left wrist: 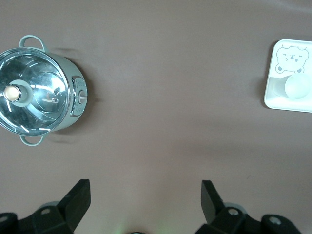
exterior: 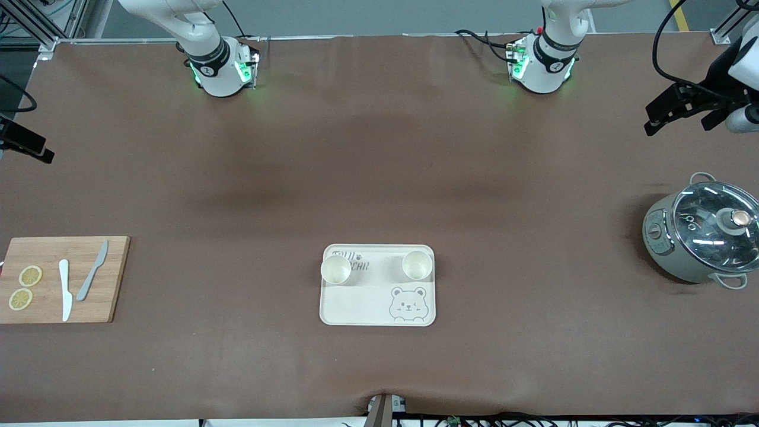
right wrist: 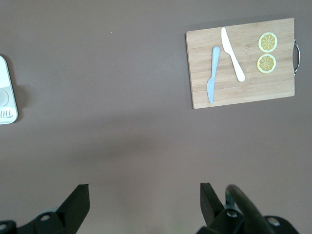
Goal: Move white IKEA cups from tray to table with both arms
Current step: 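Reach the left gripper toward the white cup on the tray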
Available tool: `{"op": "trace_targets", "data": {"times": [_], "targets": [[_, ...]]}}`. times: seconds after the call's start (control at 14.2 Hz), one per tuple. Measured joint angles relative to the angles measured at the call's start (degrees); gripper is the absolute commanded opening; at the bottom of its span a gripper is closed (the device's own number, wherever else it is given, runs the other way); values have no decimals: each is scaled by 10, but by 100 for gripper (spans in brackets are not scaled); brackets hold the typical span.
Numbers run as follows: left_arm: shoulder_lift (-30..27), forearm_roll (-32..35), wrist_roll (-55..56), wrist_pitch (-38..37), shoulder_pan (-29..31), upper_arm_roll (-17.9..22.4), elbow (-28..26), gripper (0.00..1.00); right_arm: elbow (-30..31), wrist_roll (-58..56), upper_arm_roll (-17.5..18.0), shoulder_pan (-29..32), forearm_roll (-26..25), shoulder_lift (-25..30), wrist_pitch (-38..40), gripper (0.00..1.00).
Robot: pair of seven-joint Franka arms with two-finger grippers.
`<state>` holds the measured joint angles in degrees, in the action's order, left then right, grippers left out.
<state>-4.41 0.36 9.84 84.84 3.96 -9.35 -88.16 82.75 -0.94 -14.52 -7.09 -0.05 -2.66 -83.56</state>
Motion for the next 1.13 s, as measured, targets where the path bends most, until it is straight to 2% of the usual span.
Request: {"op": "trace_targets", "data": {"times": [0.42,0.84,0.98,1.13], "targets": [[7,0,0,0,1,0,1,100,0,0,-1,1,0,-1,0,100],[87,0,7,9,-8,-7,42,100,0,0,-1,1,0,-1,0,100],[113,0,12,40,-37,-13,44,100,0,0,-1,1,0,-1,0,100],[136,0,63,73,-87,-17,46,100,0,0,-2,1,0,-1,0,100]]}}
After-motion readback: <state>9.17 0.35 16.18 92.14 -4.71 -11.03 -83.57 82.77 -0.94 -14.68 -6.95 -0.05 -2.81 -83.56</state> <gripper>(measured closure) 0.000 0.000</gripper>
